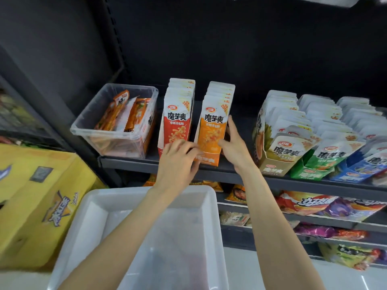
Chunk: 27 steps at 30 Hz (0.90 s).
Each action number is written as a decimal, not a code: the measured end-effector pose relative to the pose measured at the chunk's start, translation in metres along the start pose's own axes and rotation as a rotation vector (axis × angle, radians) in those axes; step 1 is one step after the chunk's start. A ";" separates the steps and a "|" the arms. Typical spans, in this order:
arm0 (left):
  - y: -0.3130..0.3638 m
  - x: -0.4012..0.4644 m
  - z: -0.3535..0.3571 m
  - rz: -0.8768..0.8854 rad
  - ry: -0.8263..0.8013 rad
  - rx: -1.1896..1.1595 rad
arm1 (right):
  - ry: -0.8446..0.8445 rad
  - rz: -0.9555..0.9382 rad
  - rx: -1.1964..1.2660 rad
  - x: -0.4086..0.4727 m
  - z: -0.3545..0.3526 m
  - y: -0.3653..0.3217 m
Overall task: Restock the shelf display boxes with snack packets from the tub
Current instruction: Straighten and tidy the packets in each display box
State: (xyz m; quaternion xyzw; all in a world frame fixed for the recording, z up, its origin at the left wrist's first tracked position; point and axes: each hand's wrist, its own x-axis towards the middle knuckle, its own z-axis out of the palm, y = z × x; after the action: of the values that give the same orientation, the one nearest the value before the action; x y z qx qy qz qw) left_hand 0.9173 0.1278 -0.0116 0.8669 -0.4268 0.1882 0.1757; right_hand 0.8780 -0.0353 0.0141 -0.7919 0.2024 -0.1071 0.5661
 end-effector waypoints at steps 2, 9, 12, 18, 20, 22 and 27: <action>-0.007 0.001 0.000 -0.002 0.010 0.043 | 0.001 -0.001 0.015 0.003 0.003 -0.002; -0.013 0.005 -0.001 0.028 0.019 0.046 | -0.007 0.005 -0.006 0.009 0.003 -0.002; -0.015 0.008 -0.001 0.058 0.033 0.041 | -0.008 0.012 -0.026 0.008 0.004 -0.001; -0.016 0.012 0.000 0.084 0.059 0.005 | -0.026 0.031 -0.015 0.009 0.005 -0.002; -0.015 0.014 0.000 0.087 0.068 -0.004 | -0.037 0.030 -0.009 0.009 0.006 -0.004; -0.015 0.015 0.001 0.082 0.066 -0.007 | -0.041 0.029 -0.015 0.009 0.007 -0.005; -0.017 0.016 0.002 0.097 0.059 0.019 | -0.033 0.065 -0.022 0.002 0.006 -0.012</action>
State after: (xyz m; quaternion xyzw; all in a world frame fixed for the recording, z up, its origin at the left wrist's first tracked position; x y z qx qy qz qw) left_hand 0.9408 0.1255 -0.0085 0.8408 -0.4613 0.2263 0.1707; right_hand 0.8842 -0.0274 0.0232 -0.7927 0.2195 -0.0733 0.5640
